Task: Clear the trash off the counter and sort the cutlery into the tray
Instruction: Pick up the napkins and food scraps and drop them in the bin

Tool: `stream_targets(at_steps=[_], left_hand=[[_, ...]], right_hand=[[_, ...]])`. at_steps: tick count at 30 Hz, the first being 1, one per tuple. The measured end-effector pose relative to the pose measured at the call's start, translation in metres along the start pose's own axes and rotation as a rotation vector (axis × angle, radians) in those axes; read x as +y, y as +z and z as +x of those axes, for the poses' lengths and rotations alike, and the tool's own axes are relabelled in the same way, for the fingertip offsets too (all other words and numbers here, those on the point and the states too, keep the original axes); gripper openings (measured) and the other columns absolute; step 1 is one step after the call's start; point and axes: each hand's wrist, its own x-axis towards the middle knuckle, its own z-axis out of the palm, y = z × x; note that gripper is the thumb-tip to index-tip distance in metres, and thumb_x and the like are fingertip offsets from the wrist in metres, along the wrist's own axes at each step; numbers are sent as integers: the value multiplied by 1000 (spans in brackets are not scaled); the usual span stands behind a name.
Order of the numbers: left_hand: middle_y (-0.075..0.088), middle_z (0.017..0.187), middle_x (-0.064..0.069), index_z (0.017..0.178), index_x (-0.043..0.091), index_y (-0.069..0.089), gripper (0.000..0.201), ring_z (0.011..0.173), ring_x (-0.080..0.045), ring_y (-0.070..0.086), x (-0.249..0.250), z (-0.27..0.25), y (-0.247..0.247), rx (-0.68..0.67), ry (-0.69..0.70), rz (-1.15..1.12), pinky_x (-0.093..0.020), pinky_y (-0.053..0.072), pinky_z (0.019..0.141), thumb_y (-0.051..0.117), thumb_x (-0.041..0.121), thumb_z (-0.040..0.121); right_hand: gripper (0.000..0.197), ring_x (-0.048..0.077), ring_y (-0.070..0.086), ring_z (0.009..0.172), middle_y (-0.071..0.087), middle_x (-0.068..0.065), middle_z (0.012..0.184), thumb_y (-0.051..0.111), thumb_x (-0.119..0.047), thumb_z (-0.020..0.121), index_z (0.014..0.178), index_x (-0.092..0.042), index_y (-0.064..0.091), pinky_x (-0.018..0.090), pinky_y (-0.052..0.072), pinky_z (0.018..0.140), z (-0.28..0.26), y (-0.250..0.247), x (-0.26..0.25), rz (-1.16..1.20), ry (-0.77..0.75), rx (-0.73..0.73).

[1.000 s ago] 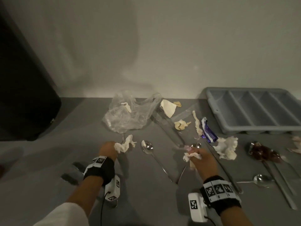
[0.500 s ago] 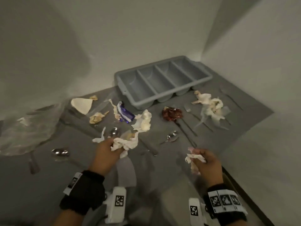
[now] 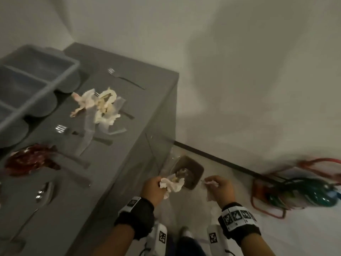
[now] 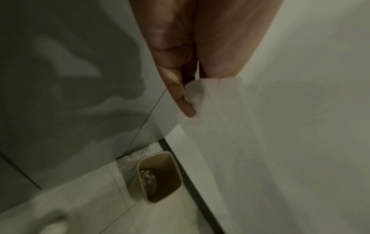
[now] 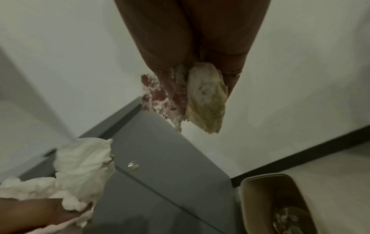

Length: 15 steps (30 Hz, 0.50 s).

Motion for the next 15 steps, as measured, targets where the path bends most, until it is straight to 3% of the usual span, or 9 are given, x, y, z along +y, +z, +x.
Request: stream_targets(at_steps=[2,5,6,8,10,13,15], left_hand=[[69,92,-20,92,2,67,17,85,-27,63,0,49,23,-64,-21,101,-23,40,65,54,7,84],[68,109,-18,105,6,65,25,101,-31,62,-15,131,64,-116,-82,186,-22,38,71,56,18,85],[68,111,-15,107,9,64,26,102,-30,62,-20,159,78,-136,-95,196,-22,38,71,55,20,86],[68,103,-6,114,9,60,29,99,-26,60,-35,211,109,-170,-122,203,-20,37,69,53,19,88],[64,104,-7,119,4,51,33,100,-28,59,-51,257,138,-144,-189,207,-23,42,71,53,14,87],[56,122,-19,123,0,43,47,112,-33,56,-86,323,180,-77,-273,153,-36,46,92,61,10,80],[61,118,-21,116,-3,52,43,105,-32,59,-111,362,203,-84,-309,78,-34,48,90,66,11,78]], right_hand=[[33,29,65,68,67,6,70,59,0,77,60,-28,63,41,59,60,27,-3,19,20,58,56],[30,16,58,56,60,0,63,56,2,79,62,-21,61,12,48,42,76,2,53,58,130,128],[31,17,57,57,59,-1,63,56,2,79,61,-23,60,11,45,43,95,7,66,53,136,148],[36,22,60,65,60,0,67,57,0,76,57,-30,58,22,50,57,133,18,95,34,169,178],[35,23,62,67,62,-1,68,58,-1,75,56,-31,58,33,55,66,168,31,125,61,215,201],[32,23,64,65,63,0,70,58,0,74,58,-28,61,37,58,66,212,52,169,97,249,237],[32,24,64,64,65,5,71,57,1,72,58,-27,61,36,58,64,237,67,198,109,253,247]])
